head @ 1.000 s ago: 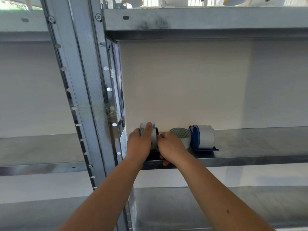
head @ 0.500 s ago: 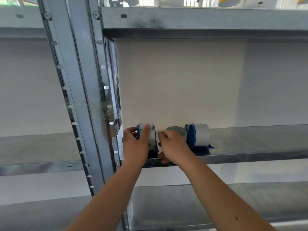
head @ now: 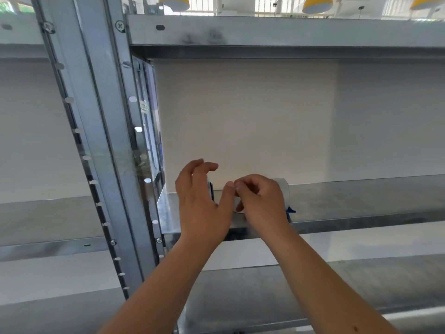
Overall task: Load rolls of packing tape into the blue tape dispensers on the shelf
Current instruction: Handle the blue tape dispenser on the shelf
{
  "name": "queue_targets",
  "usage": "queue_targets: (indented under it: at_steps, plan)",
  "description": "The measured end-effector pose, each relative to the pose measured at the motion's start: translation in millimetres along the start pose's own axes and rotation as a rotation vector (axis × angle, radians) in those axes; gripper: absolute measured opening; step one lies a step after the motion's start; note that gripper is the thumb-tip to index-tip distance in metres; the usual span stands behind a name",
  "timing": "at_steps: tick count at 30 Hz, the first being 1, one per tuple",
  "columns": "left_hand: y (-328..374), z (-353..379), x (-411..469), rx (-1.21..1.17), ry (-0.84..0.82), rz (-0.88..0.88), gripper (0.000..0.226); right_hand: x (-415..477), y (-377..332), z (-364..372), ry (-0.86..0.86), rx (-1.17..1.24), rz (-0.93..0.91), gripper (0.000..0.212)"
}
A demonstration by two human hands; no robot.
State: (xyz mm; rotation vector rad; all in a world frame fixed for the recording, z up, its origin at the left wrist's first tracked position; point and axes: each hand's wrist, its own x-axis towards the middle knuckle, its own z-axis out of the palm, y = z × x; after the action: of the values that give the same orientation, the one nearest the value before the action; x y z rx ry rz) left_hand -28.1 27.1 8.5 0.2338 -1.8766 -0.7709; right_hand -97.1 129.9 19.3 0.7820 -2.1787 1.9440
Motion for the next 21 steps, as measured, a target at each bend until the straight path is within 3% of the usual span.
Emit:
queue_targets:
  at_steps: [3,6,9,14,17,21]
  plan:
    - [15,16,-1,-0.120,-0.008,0.074,0.034,6,0,-24,0.150,-0.079,-0.071,0.015]
    - [27,40,-7,-0.271,-0.112,-0.120,0.035,16,7,-53,0.227,-0.208,-0.054,0.014]
    - [25,70,-12,-0.264,-0.185,-0.259,0.023,27,26,-76,0.235,-0.292,-0.036,0.015]
    - [28,112,-16,-0.142,-0.180,-0.371,0.017,46,56,-103,0.136,-0.285,-0.058,0.009]
    - [35,131,-19,-0.067,-0.118,-0.400,0.007,56,73,-115,0.025,-0.258,-0.055,0.017]
    - [37,147,-20,0.012,-0.084,-0.450,0.034,64,85,-126,-0.173,-0.212,-0.042,0.018]
